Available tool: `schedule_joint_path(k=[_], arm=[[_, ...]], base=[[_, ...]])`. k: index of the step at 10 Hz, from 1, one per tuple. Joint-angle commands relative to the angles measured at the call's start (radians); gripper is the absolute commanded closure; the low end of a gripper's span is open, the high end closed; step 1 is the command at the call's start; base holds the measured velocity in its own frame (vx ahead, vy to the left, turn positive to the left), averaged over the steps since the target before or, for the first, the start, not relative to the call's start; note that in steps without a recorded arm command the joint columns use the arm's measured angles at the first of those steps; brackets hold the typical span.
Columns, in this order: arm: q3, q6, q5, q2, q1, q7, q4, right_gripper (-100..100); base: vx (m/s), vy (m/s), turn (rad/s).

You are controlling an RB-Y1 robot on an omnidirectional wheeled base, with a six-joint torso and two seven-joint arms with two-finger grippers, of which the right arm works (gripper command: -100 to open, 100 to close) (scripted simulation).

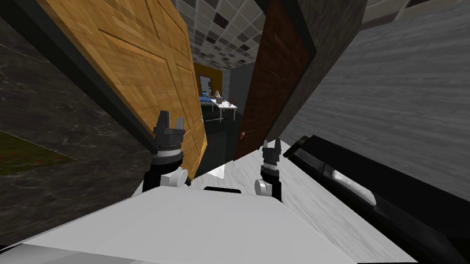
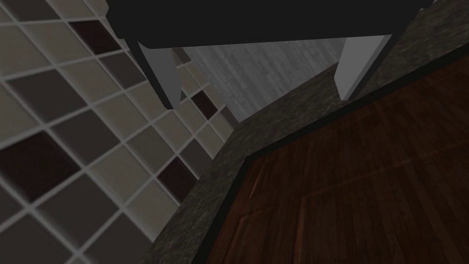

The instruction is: Push the door open

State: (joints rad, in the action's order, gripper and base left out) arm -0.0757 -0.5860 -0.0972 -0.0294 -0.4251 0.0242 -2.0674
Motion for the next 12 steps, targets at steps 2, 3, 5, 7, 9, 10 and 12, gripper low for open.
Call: schedule_joint_path(k=[2, 3, 5, 7, 9, 10, 12], arm=[[-0.016, -0.010, 0.008, -0.009, 0.015, 0.000, 0.065, -100], [-0.021, -0.014, 0.010, -0.013, 0.023, 0.000, 0.092, -100], [-0.032, -0.021, 0.016, -0.020, 0.038, 0.002, 0.148, -100], [-0.038, -0.025, 0.019, -0.024, 0.046, 0.002, 0.178, -100], [-0.050, -0.033, 0.025, -0.031, 0.062, 0.004, 0.238, -100], [-0.056, -0.037, 0.028, -0.033, 0.071, 0.004, 0.264, -100], [-0.062, -0.042, 0.031, -0.036, 0.080, 0.005, 0.302, -100]], base=[[0.079, -0.068, 0.074], [0.090, -0.067, 0.073], [0.091, -0.091, 0.088], [0.075, -0.066, 0.059], [0.070, -0.054, 0.071], [0.085, -0.091, 0.094], [0.047, -0.061, 0.045]])
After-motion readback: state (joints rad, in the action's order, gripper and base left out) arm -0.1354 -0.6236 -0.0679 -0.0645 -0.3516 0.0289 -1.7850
